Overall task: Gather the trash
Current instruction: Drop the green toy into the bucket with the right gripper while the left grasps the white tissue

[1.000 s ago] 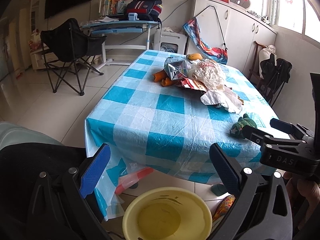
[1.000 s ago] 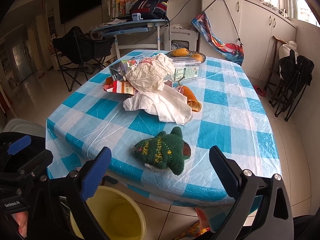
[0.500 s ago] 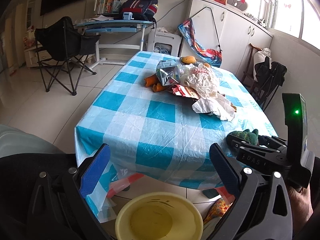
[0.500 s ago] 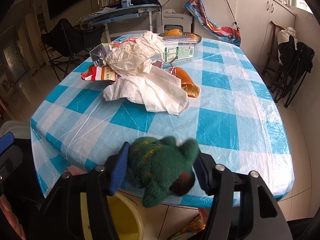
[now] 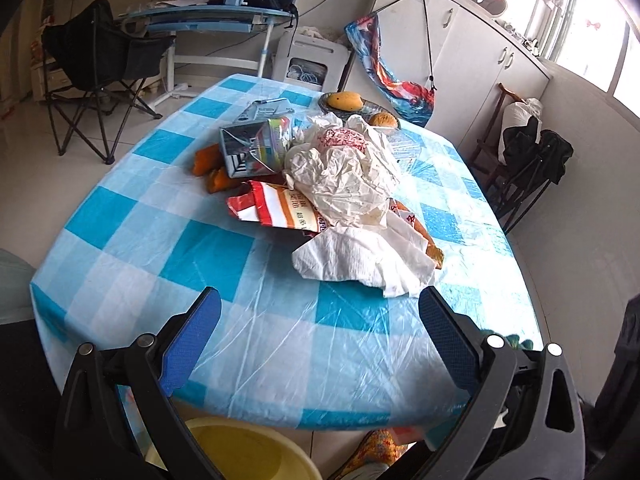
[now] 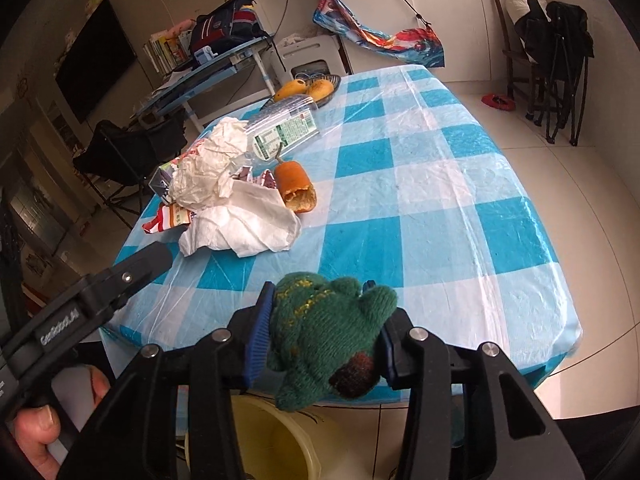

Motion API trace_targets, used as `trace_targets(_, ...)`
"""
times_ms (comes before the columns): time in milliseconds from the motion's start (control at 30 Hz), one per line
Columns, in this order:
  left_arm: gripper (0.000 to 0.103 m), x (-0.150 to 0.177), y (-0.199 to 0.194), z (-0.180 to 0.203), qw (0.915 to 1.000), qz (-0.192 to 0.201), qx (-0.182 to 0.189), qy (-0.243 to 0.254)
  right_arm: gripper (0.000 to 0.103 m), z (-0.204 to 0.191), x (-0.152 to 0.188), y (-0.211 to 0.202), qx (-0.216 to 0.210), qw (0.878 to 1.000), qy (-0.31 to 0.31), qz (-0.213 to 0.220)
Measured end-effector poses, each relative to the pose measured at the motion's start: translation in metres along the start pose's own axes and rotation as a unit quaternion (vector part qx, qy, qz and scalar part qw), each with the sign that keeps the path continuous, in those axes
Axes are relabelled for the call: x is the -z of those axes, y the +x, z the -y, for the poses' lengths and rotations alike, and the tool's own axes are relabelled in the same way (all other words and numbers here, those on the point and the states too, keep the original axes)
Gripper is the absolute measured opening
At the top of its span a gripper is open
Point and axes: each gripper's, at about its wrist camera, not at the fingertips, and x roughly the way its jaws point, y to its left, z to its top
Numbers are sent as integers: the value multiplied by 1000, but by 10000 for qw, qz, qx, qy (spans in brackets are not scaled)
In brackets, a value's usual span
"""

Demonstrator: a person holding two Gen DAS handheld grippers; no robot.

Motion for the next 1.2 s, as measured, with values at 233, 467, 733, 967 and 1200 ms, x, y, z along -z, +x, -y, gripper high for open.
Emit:
trace_targets(233, 58, -13, 40, 20, 9998, -206, 38, -25, 47, 10, -2, 2, -145, 9998, 103, -78)
trace_targets(467, 8, -16, 39, 8, 9994, -253, 249, 62, 49, 12, -2, 3, -269, 9995, 156, -97)
trace_targets(733, 5, -2, 0, -27, 9987, -174, 465, -73, 49, -3, 0, 1, -433, 9990, -17, -51)
trace_targets(967, 5, 14, -33, -47, 9988, -88, 469, -78, 49, -18, 6, -6, -575, 9981, -237, 13)
trace_targets(1200, 5, 32, -62, -60, 9992, -77, 367, 102, 49, -49, 21, -9, -932, 9921, -810, -217)
